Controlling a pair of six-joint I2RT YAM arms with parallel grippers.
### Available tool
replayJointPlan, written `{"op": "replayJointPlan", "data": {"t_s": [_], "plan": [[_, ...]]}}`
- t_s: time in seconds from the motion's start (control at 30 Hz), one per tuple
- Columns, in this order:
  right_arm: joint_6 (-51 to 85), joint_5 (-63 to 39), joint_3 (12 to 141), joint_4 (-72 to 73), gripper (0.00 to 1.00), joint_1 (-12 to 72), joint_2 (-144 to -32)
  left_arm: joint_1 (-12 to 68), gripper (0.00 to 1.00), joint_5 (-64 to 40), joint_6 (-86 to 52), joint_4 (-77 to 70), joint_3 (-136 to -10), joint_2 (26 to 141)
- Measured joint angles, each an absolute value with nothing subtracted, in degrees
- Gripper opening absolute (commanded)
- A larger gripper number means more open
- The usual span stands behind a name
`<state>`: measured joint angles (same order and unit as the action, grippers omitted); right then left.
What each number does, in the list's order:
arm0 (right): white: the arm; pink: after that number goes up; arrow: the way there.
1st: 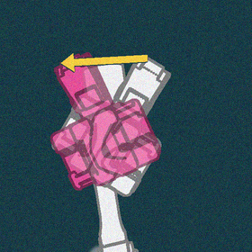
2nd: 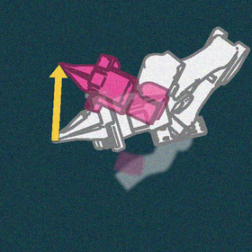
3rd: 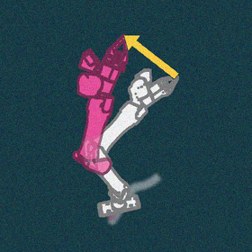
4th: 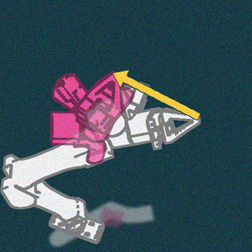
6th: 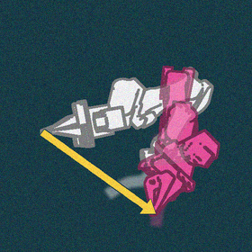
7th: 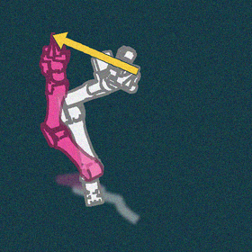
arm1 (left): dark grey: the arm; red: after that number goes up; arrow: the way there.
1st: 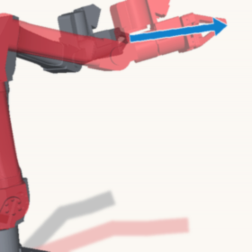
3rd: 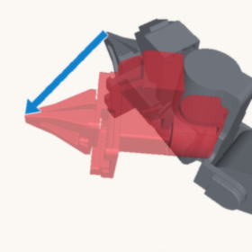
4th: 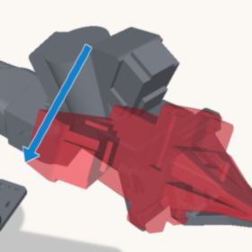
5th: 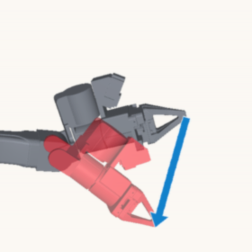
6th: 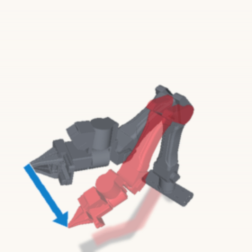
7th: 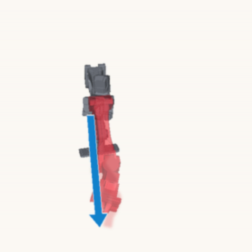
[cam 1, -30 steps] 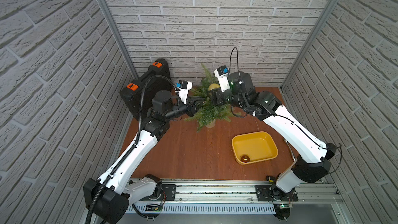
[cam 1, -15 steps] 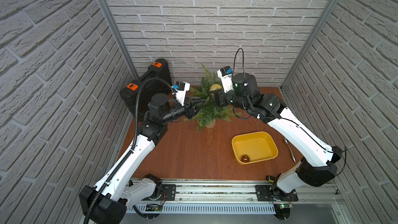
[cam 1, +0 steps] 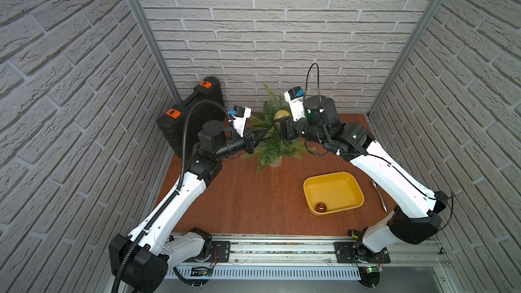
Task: Decorate the small christmas tree with ornaments
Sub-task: Hang an ornament on the christmas tree, then move an ornament from the container.
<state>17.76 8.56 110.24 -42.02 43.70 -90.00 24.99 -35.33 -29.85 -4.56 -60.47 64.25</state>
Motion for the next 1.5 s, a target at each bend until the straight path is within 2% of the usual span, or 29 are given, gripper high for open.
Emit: {"op": "replayJointPlan", "data": {"t_s": [0.2,0.47,0.67,1.07,1.1,1.17,1.3,1.5], "plan": [[18.2,8.2,109.9,-41.8,0.49,43.7,-89.9,24.9,0.0,-35.6,-31.4,-7.0,-60.5,64.7],[19.2,7.6,106.8,-41.5,0.67,43.7,-88.9,24.8,0.0,-34.4,-31.8,-7.5,-60.8,65.0],[19.7,7.6,104.6,-41.4,0.73,43.7,-86.5,24.8,0.0,-33.5,-31.9,-7.5,-61.3,65.7],[19.7,8.2,103.2,-41.3,0.74,43.7,-83.4,24.8,0.0,-33.4,-32.7,-7.7,-61.8,66.6],[19.7,8.4,102.8,-41.3,0.74,43.7,-83.3,24.8,0.03,-33.3,-32.6,-7.6,-61.8,66.5],[19.7,9.0,102.0,-41.5,0.74,43.7,-82.7,24.8,0.17,-32.5,-32.3,-7.0,-61.8,66.3],[19.7,10.5,98.7,-42.0,0.74,43.7,-80.6,24.8,0.4,-29.9,-30.6,-4.1,-61.7,64.5],[20.4,14.0,89.8,-44.7,0.75,43.7,-73.7,24.8,0.5,-25.2,-26.6,0.7,-59.1,57.0]]}}
